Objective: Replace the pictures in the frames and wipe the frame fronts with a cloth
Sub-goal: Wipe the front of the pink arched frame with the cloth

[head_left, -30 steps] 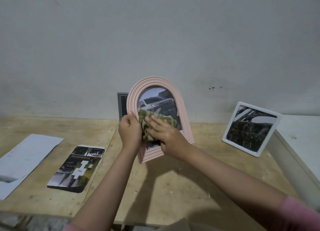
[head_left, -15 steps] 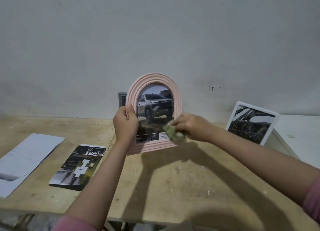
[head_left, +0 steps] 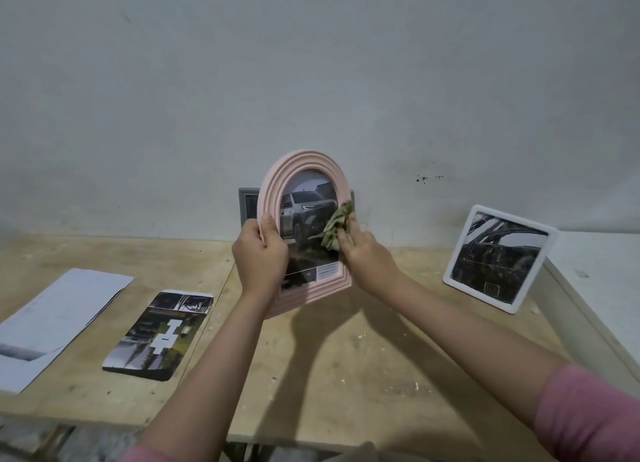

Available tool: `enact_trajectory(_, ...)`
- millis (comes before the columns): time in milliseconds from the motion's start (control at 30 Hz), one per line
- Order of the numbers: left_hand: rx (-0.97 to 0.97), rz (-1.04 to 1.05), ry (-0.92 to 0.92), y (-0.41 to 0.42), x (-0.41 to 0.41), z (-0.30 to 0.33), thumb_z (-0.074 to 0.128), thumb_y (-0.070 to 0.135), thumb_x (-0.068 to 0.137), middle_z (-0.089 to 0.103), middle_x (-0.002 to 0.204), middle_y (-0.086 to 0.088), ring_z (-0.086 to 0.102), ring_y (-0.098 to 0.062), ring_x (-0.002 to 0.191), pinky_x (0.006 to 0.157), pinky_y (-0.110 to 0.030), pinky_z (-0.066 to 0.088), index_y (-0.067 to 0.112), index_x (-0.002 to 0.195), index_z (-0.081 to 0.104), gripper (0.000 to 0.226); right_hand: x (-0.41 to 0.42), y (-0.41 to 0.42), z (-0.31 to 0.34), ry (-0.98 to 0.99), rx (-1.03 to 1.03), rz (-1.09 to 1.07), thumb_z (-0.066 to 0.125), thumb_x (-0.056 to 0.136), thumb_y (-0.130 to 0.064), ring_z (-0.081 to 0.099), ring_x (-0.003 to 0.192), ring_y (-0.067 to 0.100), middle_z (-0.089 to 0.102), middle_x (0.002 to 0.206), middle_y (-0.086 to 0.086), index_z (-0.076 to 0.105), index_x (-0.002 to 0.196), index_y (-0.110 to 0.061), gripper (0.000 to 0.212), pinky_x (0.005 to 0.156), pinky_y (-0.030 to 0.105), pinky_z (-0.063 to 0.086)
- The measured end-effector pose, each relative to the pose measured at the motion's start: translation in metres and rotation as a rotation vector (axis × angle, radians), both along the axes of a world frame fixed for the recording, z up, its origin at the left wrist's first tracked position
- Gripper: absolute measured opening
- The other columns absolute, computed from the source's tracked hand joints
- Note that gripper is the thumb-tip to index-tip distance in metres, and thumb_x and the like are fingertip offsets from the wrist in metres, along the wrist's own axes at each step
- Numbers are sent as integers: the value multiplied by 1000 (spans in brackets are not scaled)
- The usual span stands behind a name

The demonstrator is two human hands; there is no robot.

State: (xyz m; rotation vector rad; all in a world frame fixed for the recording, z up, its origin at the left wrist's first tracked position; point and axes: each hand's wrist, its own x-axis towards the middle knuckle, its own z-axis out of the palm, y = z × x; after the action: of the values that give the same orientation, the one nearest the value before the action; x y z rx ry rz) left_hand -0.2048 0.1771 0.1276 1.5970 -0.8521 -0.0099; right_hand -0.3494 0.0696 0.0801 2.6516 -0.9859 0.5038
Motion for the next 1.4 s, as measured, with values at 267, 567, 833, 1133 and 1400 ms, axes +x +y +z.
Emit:
enact_trajectory(267,-1,6,-88,2,14,-9,41,29,97,38,52,-2,34,-17,47,47,-33,25,4,66,42,40,6,45,-14,-145,756,-20,48,79,0,58,91,31,59,94,14,63,97,-9,25,78,36,49)
enact_trajectory(567,14,-64,-112,1,2,-16,41,29,96,39,52,-1,35,-17,47,45,-30,24,5,66,43,39,16,10,41,-563,241,19,47,74,18,37,131,35,34,148,21,43,138,-2,66,103,39,38)
enact_trajectory(833,-84,61,38,-3,1,-4,42,19,100,34,52,1,30,-10,47,43,-19,25,18,59,30,42,22,47,-30,-280,439,-92,42,86,9,37,126,34,15,156,15,22,148,-6,67,104,38,37)
enact_trajectory(1133,-69,44,92,-5,12,-28,41,20,100,33,54,1,31,-12,50,46,-19,24,17,60,32,42,31,76,-5,-1042,786,194,42,68,3,59,77,-2,66,81,-6,68,86,-4,33,68,14,49)
enact_trajectory(1400,-30,-93,157,-12,4,-30,39,33,97,36,55,-3,35,-16,54,53,-32,28,14,59,36,42,33,38,-6,-481,316,287,44,67,19,6,145,33,8,157,-3,23,146,-28,95,113,53,8)
